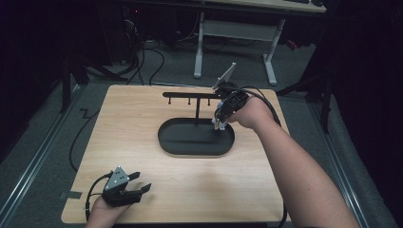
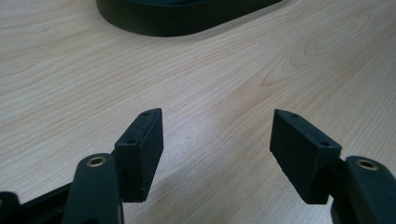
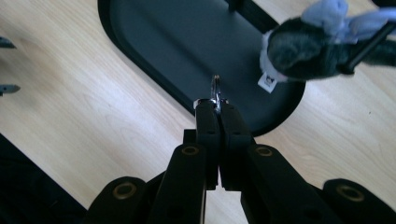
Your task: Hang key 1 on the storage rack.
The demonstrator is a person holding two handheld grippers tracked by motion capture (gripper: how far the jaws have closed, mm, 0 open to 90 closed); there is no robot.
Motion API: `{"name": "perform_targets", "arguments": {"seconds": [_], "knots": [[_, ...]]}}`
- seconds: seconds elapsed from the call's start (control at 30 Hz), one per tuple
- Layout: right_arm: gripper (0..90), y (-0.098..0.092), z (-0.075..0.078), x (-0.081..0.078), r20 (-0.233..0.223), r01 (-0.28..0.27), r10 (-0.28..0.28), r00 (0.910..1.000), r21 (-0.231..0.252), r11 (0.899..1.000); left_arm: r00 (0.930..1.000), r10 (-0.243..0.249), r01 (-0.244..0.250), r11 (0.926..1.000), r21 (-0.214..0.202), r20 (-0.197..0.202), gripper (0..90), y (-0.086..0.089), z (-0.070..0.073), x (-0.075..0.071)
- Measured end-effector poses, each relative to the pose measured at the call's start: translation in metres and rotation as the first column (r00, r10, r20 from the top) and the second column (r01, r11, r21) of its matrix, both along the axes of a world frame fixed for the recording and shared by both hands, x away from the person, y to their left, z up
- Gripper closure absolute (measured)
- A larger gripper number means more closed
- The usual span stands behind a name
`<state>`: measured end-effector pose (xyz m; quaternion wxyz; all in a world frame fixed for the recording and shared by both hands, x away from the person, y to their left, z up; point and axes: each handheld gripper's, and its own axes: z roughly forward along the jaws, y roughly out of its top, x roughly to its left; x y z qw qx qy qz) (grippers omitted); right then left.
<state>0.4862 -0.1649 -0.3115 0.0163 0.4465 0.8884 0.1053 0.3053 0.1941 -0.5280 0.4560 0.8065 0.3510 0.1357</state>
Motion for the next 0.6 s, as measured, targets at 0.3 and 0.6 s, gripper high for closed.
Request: {"name": "perform_targets", "arguments": {"seconds": [0.3, 0.6], "knots": [[89.0, 0.014, 0.001, 0.016, 0.012, -0.006, 0.006, 0.9999, 0.013, 1.000, 1.0000, -0.001, 0.001, 1.0000, 0.003, 0.001, 35.5, 0.001, 0.000, 0.000], [89.1, 0.022, 0.000, 0.032, 0.016, -0.004, 0.003, 0.9999, 0.018, 1.000, 1.0000, -0.003, 0.003, 1.0000, 0.002, 0.001, 35.5, 0.000, -0.001, 0.001]]}}
